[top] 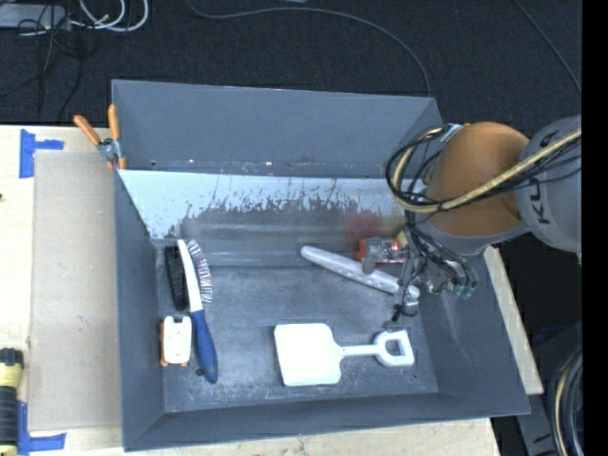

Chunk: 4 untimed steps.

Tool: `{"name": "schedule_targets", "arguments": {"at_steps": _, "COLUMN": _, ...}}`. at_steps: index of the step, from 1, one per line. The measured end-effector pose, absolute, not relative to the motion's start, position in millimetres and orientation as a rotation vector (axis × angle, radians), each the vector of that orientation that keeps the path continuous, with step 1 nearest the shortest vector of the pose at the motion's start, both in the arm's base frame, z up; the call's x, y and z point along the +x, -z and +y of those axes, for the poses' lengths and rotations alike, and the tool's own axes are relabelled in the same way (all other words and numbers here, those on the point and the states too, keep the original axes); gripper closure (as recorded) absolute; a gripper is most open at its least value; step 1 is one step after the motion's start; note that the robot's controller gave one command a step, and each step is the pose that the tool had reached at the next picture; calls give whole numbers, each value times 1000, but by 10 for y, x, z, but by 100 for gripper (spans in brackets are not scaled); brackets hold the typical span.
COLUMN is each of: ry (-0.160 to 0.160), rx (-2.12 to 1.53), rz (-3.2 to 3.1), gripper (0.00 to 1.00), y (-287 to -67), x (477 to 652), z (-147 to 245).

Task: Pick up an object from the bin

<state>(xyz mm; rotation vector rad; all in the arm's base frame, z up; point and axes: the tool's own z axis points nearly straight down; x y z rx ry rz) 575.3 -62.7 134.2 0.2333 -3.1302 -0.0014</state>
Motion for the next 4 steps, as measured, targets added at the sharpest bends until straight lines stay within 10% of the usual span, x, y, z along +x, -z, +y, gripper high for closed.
{"name": "schedule_targets", "arguments": {"at_steps": 1, "ry": 4, "rx": 282, "rz": -3121, "gripper": 0, "y": -1264, "x": 4919, "z": -952}}
{"name": "schedule_targets", "arguments": {"at_steps": 2, "ry": 2, "rx": 617, "rz": -3079, "gripper": 0, "y": -1108, "x": 5201, "z": -874}}
{"name": "schedule_targets", "arguments": {"at_steps": 3, "ry": 10, "rx": 513, "rz": -3085, "gripper": 0, "y": -668, "x": 5087, "z": -933}}
{"name": "schedule_targets", "arguments": {"at_steps": 4, "ry": 4, "rx": 769, "rz": -3044, "gripper": 100, "y": -696, "x": 5210, "z": -940}}
